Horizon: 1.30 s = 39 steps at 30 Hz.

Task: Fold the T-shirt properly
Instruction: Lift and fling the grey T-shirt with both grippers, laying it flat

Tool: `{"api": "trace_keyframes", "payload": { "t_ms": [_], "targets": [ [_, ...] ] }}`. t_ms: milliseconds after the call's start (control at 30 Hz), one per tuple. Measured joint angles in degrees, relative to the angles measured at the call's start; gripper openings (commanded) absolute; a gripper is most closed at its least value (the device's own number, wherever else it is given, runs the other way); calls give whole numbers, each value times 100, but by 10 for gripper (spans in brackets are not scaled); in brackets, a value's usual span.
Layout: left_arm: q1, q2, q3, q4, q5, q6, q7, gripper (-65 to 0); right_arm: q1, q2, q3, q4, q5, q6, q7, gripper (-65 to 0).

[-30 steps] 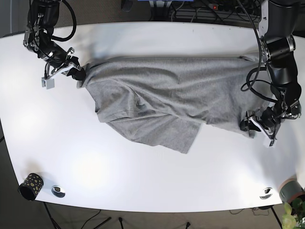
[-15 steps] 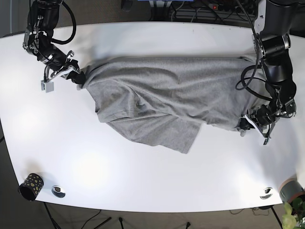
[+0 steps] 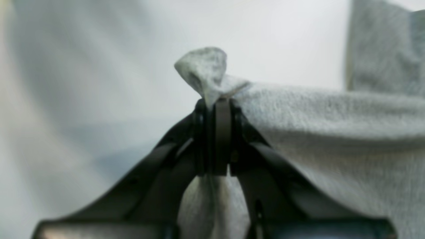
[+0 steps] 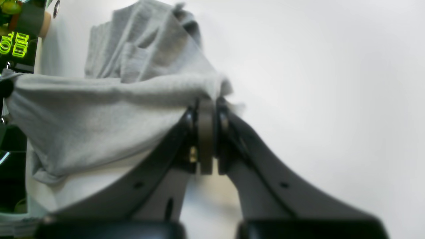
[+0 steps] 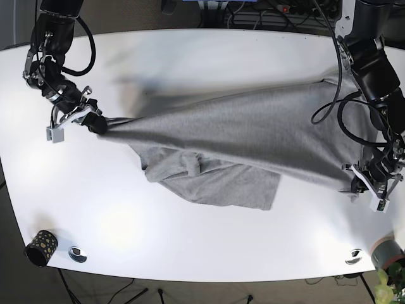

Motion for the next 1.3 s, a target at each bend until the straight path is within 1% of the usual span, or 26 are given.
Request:
{"api": "trace_keyframes", "payload": {
  "t_ms": [67,133,200,267,300,367,400,533,667,700,833,967,1067,1133,1200,1300],
  "targets": [
    [22,20,2,313,0,153,234,-650,262,85,0,-15,13,0,35,-650],
    [35,24,15,608,22,361,348,-650,557,164,-44,-149,79,31,63,-650],
    [-28,76,20,881,33,455,387,-650,848,243,-173,-326,66,15,87,-650],
    [-197,125,76,1130,94,490,396,-650,1174,326,-302,-557,13,11,11,-650],
    [-302,142,164,1235,83,492,391,-650,1375,374,-337,-671,22,39,13,-650],
    [-455,157,332,1379,50,503,389,-650,1679,450,-393,-846,39,22,11,-650],
    [-581,170,391,1440,-31,470,422,-650,1923,531,-474,-994,-11,-9,17,-650],
    [-1174,181,468,1467,0,505,704,-650,2879,800,-787,-1556,-20,4,24,-650],
    [-1781,133,584,1471,52,946,723,-650,3884,1010,-1150,-2072,74,35,46,-650],
    [-1912,138,636,1471,63,975,739,-650,4103,1062,-1279,-2214,66,37,11,-650],
    [-2555,179,739,1473,-20,1010,737,-650,5176,1244,-1705,-2723,9,2,-15,-650],
    [-3228,136,734,1349,-48,1005,732,-650,6216,1423,-2175,-3071,55,37,2,-650],
    [-3665,81,704,1156,20,1023,739,-650,6819,1484,-2457,-3204,76,37,-4,-650],
    [-3882,-22,717,1075,-31,1016,734,-650,7090,1530,-2542,-3211,114,46,42,-650],
    [-4103,-109,715,1034,-44,1019,739,-650,7346,1644,-2691,-3209,168,57,28,-650],
    [-4275,-151,706,1032,-61,1019,713,-650,7547,1738,-2865,-3211,168,63,-22,-650]
  ]
}}
